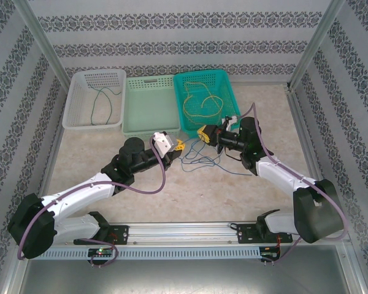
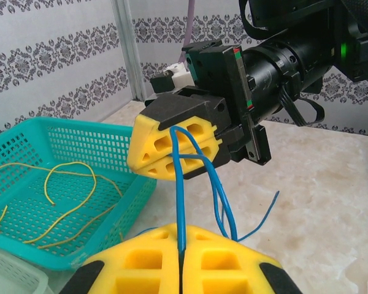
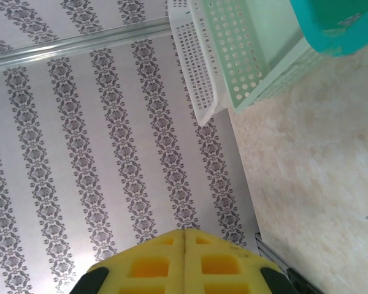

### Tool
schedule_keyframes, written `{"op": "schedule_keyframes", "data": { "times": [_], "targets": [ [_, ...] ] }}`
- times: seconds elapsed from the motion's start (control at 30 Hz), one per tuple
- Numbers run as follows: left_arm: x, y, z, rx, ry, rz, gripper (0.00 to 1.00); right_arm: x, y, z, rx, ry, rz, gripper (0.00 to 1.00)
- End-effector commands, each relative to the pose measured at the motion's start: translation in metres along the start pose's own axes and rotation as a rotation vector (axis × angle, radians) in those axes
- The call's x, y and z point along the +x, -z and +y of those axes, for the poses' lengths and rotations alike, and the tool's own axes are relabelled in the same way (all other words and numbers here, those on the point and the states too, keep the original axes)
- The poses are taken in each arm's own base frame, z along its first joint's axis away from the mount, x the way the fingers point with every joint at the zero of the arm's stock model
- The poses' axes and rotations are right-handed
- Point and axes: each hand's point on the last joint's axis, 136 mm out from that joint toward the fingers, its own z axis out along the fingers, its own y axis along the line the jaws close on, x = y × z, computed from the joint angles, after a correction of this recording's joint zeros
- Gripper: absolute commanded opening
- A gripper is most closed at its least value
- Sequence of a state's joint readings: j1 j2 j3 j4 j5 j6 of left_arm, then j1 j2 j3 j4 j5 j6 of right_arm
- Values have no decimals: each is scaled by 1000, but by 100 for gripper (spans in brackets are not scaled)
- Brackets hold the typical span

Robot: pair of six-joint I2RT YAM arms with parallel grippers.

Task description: Untangle the cables

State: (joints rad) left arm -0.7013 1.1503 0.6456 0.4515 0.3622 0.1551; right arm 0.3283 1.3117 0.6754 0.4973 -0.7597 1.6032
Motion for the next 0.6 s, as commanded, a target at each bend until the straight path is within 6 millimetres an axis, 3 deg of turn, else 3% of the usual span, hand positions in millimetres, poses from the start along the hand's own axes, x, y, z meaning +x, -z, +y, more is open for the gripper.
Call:
{"op": "schedule_keyframes", "data": {
  "times": [0.0,0.17,0.4,0.57],
  "targets": [
    [-6,0,-4,4,-11,-7,3,-12,8,11,-13,70,-52,0],
    [0,3,-4,-7,27,0,3,-39,36,18,-15,129,-178,0],
    [-4,9,-11,25,117,-52,3,-80,89,41,-23,191,-440,0],
    [-11,14,-12,25,120,-106,6,-103,101,12,8,-22,-510,0]
  ]
}}
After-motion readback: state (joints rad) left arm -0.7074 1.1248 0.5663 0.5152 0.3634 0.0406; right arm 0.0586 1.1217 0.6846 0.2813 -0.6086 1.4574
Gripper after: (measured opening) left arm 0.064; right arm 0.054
